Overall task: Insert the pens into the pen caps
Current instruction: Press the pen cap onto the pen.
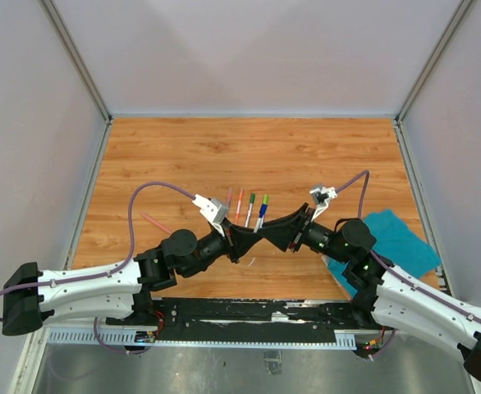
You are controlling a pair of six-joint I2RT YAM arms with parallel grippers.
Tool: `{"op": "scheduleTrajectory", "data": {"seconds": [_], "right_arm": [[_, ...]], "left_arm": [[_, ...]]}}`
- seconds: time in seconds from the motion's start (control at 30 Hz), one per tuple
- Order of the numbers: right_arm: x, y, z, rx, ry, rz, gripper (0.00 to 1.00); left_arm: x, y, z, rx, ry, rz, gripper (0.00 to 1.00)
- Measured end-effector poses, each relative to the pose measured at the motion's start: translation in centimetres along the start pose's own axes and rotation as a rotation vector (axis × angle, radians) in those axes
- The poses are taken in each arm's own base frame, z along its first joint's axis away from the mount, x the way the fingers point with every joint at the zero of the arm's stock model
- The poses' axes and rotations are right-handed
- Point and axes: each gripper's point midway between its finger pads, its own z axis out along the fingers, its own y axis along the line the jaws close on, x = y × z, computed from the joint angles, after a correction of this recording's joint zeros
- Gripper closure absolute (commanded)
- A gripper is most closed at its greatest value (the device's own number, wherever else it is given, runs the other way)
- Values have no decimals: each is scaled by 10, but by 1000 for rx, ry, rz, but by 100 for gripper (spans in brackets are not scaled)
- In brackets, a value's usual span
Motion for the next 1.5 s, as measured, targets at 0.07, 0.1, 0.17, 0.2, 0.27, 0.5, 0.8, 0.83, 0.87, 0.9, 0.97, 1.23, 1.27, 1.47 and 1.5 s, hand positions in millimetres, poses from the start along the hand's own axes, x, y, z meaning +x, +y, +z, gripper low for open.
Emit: {"op": "scheduleTrajectory", "data": {"seconds": [0.07, 0.1, 0.17, 0.2, 0.27, 0.5, 0.8, 0.83, 0.87, 0.9, 0.97, 1.23, 1.27, 1.47, 1.5], "right_arm": [[2, -1, -1, 3, 10, -13, 50], [3, -1, -2, 5, 12, -15, 46], [2, -1, -5, 8, 13, -25, 42], [1, -1, -7, 12, 9, -32, 40], [-2, -2, -11, 23, -4, -45, 39], [-22, -11, -22, 137, -59, -71, 38], [-62, -3, -1, 217, -93, -61, 29], [-63, -4, 2, 219, -89, -61, 29], [-62, -5, 5, 223, -83, -60, 30], [-60, -7, 7, 229, -74, -59, 30], [-55, -12, 12, 240, -50, -55, 31], [-46, -17, 24, 250, -3, -46, 49], [-45, -17, 24, 246, 3, -45, 52], [-42, -18, 26, 243, 14, -36, 68], [-42, -17, 26, 242, 14, -35, 71]], "left_arm": [[-2, 1, 0, -5, -10, -2, 100], [-3, 1, 0, -6, -12, -2, 100], [-3, 2, 0, -11, -15, 1, 100], [-3, 2, 0, -14, -15, 3, 99], [-4, 3, 0, -18, -18, 8, 100], [-4, 4, 0, -22, -20, 11, 100], [0, 6, 2, -27, -8, 15, 99], [0, 6, 2, -27, -7, 15, 99], [0, 6, 2, -27, -6, 15, 100], [0, 6, 2, -27, -6, 15, 100], [1, 6, 2, -28, -6, 16, 99], [1, 6, 2, -27, -6, 16, 99], [1, 6, 2, -28, -5, 16, 99], [1, 6, 2, -28, -5, 16, 100], [1, 6, 2, -28, -5, 17, 99]]}}
